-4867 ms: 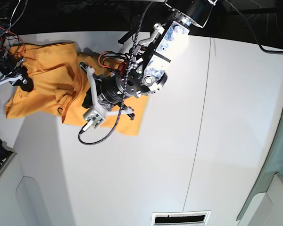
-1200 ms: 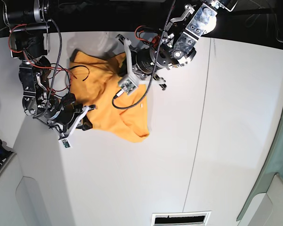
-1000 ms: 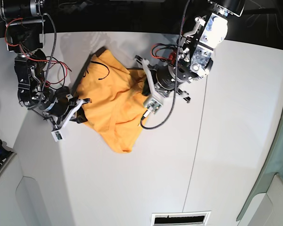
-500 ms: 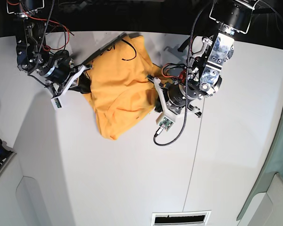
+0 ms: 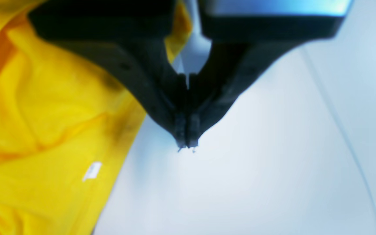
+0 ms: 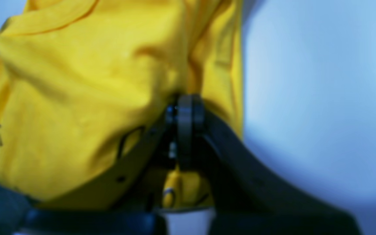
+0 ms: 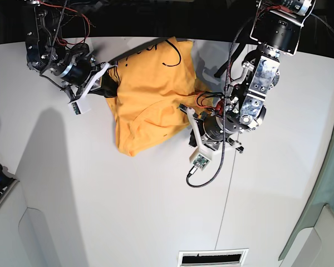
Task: Layout the t-shirt on the table in an organized manner, then fold the t-shirt properly
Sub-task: 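Grasp the bundle's edges with both grippers and pull it into a square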
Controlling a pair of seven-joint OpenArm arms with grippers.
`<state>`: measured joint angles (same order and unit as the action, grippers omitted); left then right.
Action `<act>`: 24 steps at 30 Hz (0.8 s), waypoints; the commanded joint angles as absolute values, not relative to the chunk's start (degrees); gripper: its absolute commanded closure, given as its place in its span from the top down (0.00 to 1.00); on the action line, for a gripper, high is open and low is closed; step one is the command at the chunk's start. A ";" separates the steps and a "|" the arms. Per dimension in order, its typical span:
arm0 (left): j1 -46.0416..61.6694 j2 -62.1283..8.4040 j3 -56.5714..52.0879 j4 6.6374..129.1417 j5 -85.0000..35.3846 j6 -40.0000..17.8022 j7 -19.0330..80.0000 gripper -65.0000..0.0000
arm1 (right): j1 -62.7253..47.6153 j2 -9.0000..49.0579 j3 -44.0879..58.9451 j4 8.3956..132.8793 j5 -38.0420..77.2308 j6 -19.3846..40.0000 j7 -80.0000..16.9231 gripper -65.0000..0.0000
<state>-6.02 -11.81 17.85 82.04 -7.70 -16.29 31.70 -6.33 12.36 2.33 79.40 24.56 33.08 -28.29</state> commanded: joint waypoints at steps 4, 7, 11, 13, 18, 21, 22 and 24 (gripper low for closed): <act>-3.77 -16.93 17.65 89.95 -11.68 -16.25 32.58 0.00 | -3.84 12.84 6.33 80.27 24.95 33.23 -27.42 0.00; 1.10 -20.56 17.10 94.80 -13.30 -16.25 32.62 0.00 | -2.50 12.84 8.56 80.25 25.08 33.21 -27.53 0.00; 8.99 -22.06 13.61 101.21 -15.09 -16.27 32.84 0.00 | -1.23 13.32 9.37 80.25 24.86 33.21 -28.34 0.00; 12.78 -22.00 11.38 103.61 -16.80 -16.29 33.08 0.00 | -1.13 13.50 9.37 80.25 24.56 33.21 -28.32 0.00; 20.49 -20.16 10.07 104.51 -17.67 -22.13 32.99 0.00 | -1.30 13.47 9.37 80.25 23.31 33.10 -28.58 0.00; 22.35 -17.17 10.07 104.40 -18.44 -25.58 31.70 0.00 | -1.30 13.45 9.37 80.25 23.38 32.75 -28.58 0.00; 22.33 -15.94 10.04 103.92 -18.41 -25.65 31.24 0.00 | -1.34 13.45 9.37 80.25 23.38 32.75 -28.84 0.00; 21.23 -13.82 10.07 102.04 -18.41 -25.58 30.63 0.00 | -1.61 13.43 9.37 80.25 23.40 32.77 -30.09 0.00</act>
<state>21.30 -13.52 10.26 101.27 -17.87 -25.58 31.75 -2.22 12.86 9.13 79.40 22.68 32.60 -30.87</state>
